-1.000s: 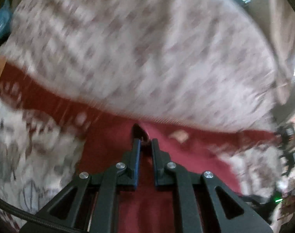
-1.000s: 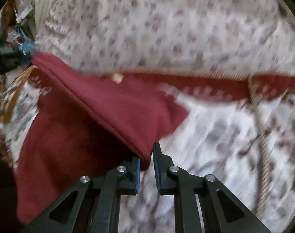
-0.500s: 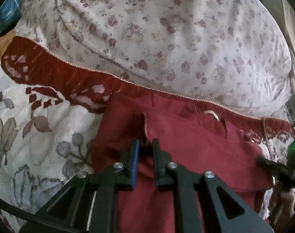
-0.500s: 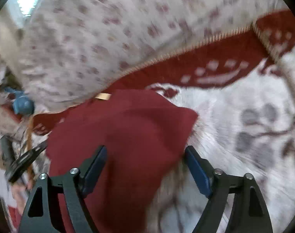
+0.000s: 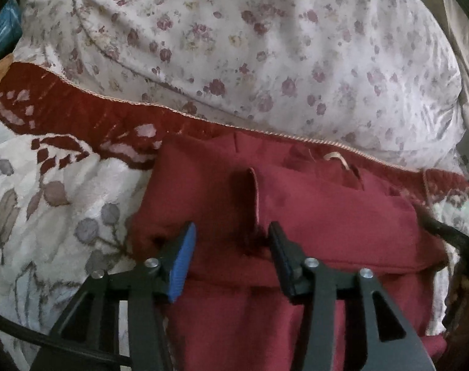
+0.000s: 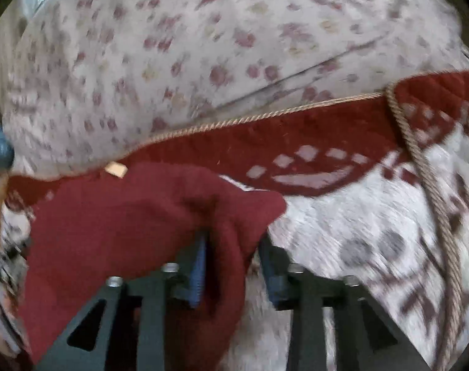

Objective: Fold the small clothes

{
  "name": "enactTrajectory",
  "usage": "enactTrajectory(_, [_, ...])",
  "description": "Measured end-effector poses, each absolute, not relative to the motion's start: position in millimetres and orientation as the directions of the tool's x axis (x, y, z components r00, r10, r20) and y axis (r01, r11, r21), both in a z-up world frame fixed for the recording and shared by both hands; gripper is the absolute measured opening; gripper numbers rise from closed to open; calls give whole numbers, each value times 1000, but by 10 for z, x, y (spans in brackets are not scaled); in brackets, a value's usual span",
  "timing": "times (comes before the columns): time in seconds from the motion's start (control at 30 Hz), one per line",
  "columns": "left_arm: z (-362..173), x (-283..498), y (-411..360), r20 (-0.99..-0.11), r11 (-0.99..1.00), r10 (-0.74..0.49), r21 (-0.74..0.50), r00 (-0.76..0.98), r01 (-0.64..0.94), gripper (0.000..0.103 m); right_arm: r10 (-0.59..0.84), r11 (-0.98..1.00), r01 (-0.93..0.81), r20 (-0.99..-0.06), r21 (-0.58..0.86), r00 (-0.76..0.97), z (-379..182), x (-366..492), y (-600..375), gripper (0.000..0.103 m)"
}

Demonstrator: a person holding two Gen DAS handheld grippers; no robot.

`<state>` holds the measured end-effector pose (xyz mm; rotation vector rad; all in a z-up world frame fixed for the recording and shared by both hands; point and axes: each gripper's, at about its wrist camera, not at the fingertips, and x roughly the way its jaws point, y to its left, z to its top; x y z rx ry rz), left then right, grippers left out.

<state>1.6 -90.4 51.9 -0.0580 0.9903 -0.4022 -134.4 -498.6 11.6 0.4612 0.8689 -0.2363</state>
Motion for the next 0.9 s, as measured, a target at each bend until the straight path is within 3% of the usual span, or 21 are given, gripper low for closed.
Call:
enactTrajectory(0.17, [672, -113, -718, -794, 935, -345, -249, 500, 252, 72, 16, 941, 248, -761, 231, 649, 382, -1694, -4599, 49])
enactTrajectory(0.3, [711, -334, -558, -812, 942, -331, -256, 481, 215, 72, -44, 971, 220, -838, 92, 543, 85, -1668, -4392, 49])
enactTrajectory(0.43, [715, -712, -382, -815, 941, -334, -257, 473, 221, 78, 24, 949, 244, -815, 201, 579, 290, -1871, -4502, 53])
enactTrajectory(0.5, [699, -898, -301, -821, 943, -326, -248, 469, 223, 79, 75, 948, 200, -786, 247, 614, 462, -2056, -4457, 72])
enactTrajectory(0.57, [674, -1066, -238, -826, 942, -328, -250, 458, 223, 79, 153, 943, 138, -761, 304, 630, 583, -2276, -4377, 79])
enactTrajectory(0.9, [656, -1840, -124, -820, 900, -422, -326, 387, 290, 79, 337, 913, 6, -765, 407, 549, 480, -3104, -3816, 85])
